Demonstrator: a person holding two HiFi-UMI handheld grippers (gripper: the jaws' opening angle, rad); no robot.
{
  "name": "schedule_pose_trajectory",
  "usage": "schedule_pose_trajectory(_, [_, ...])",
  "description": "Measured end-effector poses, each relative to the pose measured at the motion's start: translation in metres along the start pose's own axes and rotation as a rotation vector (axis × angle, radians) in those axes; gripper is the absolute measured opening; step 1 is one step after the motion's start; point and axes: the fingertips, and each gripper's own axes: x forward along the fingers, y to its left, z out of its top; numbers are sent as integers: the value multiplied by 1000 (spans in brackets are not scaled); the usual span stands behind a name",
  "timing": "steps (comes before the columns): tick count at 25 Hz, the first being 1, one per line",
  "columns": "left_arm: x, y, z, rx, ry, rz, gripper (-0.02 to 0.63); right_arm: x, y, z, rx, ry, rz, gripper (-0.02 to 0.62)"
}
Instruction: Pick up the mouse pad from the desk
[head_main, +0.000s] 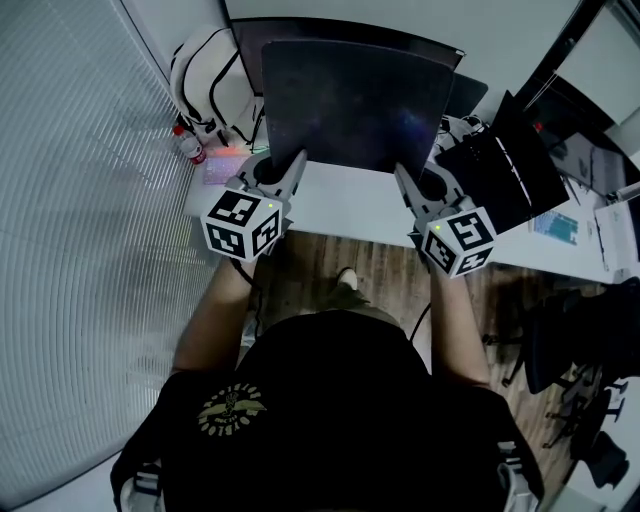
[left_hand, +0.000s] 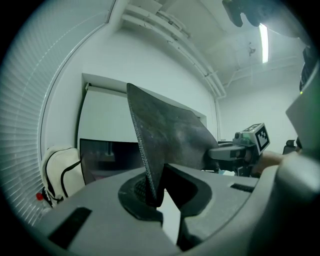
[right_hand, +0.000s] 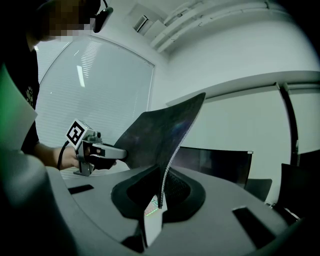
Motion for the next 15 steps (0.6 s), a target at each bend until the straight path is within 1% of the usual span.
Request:
schedule_pose_trajectory(8, [-6, -2, 6, 16, -1, 3, 21, -3, 5, 1, 8, 2, 1, 14])
schedule_pose_trajectory(15, [-3, 2, 1, 20, 7, 11, 21, 2, 5, -5, 14, 13, 8, 14])
